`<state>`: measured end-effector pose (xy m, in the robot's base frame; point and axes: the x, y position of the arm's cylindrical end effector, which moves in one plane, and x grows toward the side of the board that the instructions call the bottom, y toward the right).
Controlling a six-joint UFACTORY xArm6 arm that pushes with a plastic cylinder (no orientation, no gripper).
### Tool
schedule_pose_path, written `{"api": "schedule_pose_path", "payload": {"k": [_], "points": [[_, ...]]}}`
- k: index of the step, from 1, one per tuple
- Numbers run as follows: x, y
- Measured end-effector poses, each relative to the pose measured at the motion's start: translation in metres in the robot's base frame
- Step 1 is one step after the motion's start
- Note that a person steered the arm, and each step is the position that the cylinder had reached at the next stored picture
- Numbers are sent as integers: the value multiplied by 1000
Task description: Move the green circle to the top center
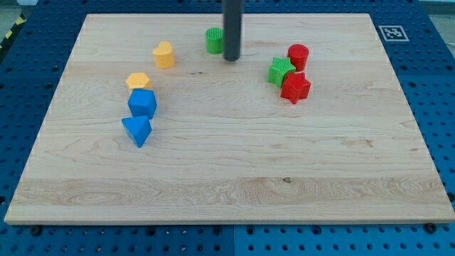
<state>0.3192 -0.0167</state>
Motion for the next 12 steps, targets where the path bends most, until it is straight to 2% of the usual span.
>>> {"api": "schedule_pose_path", "payload": {"k": [1,2,3,4,5,6,8,11,12], "points": [[-13,-34],[-33,-31],[-33,-7],[-33,-17],[-53,-59],[-92,-59],[-85,-59],[-80,13],[-80,8]]}}
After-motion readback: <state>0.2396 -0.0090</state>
